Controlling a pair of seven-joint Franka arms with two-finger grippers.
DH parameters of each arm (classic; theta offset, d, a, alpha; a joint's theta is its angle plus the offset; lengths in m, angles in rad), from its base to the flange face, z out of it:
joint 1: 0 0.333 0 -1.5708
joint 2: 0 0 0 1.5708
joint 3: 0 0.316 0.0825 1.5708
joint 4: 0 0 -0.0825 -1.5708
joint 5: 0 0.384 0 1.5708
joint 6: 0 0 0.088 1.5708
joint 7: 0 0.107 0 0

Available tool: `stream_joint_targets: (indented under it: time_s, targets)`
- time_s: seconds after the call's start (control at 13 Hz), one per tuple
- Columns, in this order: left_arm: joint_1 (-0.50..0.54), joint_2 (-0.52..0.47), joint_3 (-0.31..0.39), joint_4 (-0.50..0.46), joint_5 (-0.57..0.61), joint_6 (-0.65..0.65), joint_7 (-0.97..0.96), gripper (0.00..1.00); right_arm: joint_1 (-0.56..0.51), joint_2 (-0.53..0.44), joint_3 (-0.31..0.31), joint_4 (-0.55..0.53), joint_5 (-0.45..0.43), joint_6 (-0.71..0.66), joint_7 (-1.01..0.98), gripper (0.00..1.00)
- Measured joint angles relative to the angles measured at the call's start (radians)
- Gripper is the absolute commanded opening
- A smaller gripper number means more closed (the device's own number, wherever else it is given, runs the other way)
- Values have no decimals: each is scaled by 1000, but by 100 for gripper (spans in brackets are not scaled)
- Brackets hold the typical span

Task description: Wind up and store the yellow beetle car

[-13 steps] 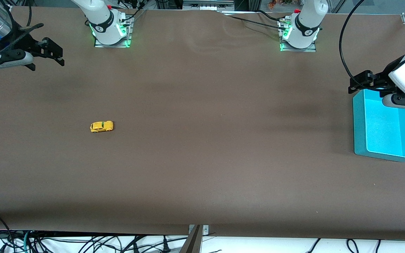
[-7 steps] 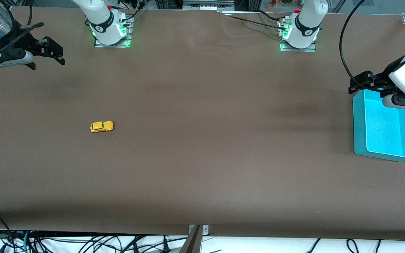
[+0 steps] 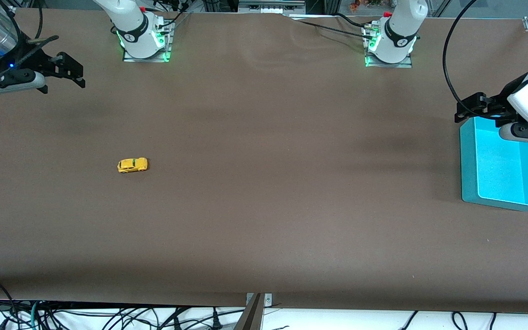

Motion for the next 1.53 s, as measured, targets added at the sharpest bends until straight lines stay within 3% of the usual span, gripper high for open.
stream_joint_targets:
  time_s: [0.38,1.53]
  targets:
    - [0,0,0,0,0,0,0,100,0,83,-3,69,0,0,0,100]
    - [0,0,0,0,0,0,0,100,0,100,-3,80,0,0,-1,100]
